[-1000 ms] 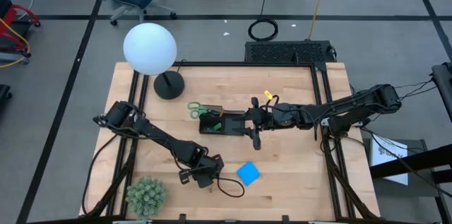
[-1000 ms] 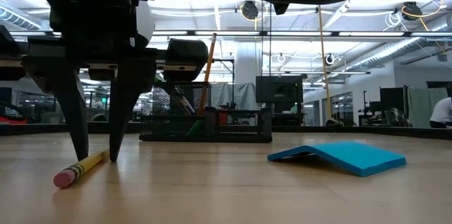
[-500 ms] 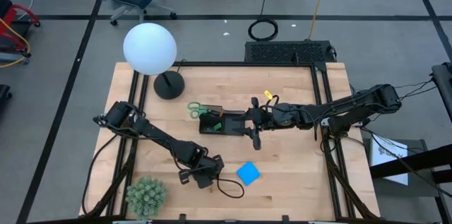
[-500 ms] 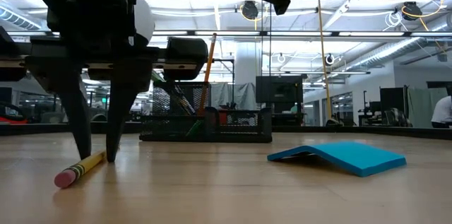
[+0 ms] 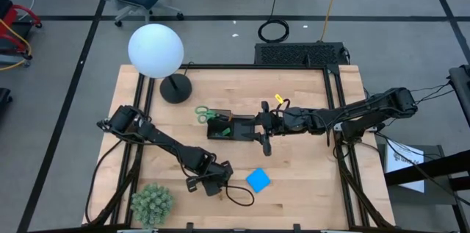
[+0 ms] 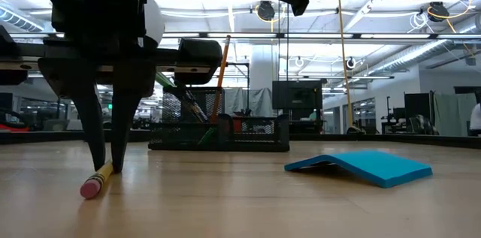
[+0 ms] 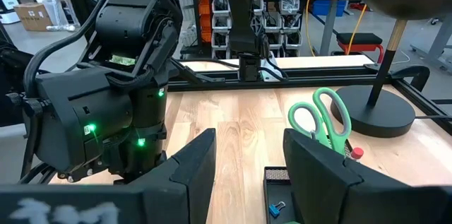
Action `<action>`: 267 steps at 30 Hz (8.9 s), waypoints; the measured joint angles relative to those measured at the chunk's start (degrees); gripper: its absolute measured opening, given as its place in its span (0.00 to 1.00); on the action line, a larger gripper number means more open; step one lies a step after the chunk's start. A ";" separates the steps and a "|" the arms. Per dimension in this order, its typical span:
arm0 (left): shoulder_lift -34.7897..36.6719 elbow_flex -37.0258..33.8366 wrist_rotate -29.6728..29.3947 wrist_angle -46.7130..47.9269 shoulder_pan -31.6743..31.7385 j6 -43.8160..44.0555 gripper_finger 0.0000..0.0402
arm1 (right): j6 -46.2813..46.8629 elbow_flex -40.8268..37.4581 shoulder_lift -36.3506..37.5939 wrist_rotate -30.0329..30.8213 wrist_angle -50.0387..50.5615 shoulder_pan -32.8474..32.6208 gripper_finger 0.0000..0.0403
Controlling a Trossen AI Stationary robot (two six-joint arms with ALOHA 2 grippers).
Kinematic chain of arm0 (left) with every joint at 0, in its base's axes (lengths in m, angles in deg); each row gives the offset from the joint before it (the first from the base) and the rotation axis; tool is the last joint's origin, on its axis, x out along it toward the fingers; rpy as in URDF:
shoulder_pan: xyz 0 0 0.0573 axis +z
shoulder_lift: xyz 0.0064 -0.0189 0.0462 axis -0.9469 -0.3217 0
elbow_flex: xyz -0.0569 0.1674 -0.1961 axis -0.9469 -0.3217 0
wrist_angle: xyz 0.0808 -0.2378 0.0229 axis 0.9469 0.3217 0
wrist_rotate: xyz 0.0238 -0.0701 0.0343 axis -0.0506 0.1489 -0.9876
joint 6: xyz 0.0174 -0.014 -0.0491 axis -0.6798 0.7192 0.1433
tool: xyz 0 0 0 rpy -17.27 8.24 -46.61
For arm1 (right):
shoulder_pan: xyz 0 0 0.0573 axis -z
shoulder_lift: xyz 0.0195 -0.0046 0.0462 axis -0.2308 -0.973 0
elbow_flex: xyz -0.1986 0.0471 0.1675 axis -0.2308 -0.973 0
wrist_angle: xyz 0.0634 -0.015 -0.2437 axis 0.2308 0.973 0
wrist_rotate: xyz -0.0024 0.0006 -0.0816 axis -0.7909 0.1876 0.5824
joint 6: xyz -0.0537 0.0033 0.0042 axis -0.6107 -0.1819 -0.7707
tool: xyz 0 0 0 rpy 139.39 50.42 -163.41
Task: Pick and place office supplies into organizer
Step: Put the yellow pencil into the black desk organizer, then put the blue sticky notes into the black desk organizer
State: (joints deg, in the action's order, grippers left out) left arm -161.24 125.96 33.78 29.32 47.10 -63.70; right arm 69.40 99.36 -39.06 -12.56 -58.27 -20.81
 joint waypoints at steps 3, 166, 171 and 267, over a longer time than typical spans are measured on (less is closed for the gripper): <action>0.02 0.02 -0.09 0.15 0.00 0.25 0.01 | 0.00 0.00 0.00 -0.02 0.00 0.00 0.39; 25.49 -52.43 -12.29 -116.70 32.16 41.17 0.00 | 1.51 0.00 0.00 0.48 -0.81 0.02 0.39; 22.28 -52.43 -12.24 -117.46 32.74 42.01 0.00 | 0.44 0.00 0.00 0.48 -0.76 0.07 0.39; 20.63 -51.28 -0.73 -116.99 31.09 47.31 0.38 | 0.22 -0.02 -0.02 4.73 -0.09 0.02 0.39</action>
State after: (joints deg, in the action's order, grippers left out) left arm -140.60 74.68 33.05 -87.67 78.19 -16.39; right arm 69.62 99.34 -39.08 -7.83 -58.36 -20.79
